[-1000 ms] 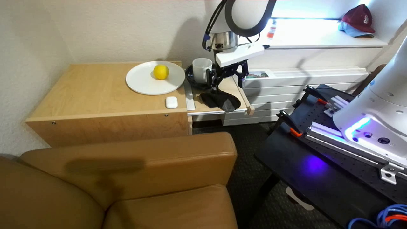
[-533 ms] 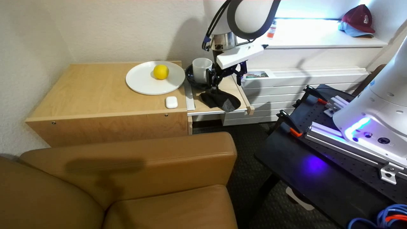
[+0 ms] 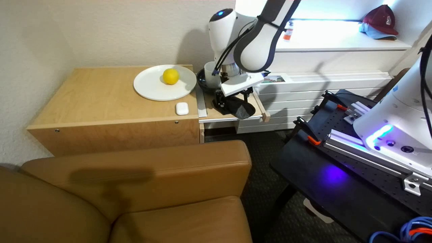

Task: Put the black object on top of the nightstand on the window sill

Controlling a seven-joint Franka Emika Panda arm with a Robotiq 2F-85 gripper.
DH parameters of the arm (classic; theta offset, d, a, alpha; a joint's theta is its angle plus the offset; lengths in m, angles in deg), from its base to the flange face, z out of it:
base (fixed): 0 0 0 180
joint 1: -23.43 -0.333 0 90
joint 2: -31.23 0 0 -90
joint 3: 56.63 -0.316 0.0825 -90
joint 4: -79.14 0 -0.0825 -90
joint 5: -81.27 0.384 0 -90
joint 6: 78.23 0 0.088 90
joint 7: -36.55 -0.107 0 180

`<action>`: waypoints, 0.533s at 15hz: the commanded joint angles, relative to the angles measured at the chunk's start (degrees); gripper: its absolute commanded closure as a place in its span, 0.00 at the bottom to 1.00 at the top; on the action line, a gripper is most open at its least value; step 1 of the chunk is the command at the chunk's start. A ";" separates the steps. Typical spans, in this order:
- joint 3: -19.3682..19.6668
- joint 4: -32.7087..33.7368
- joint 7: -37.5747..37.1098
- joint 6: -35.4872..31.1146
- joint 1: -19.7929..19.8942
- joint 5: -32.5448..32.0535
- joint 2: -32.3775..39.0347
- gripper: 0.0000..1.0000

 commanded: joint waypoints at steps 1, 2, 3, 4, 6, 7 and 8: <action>1.02 1.35 0.96 -0.10 -1.12 1.65 1.59 0.00; 1.01 2.07 1.00 -0.02 -1.11 1.90 1.79 0.25; 0.71 2.11 1.54 -0.16 -0.69 2.26 1.93 0.26; 0.28 2.10 1.98 -0.40 -0.19 2.86 2.17 0.34; -0.28 2.15 2.75 -0.03 0.33 4.24 2.28 0.47; -0.67 2.14 3.58 0.22 0.78 5.16 2.36 0.54; -0.92 2.16 4.28 0.46 1.00 6.12 2.38 0.62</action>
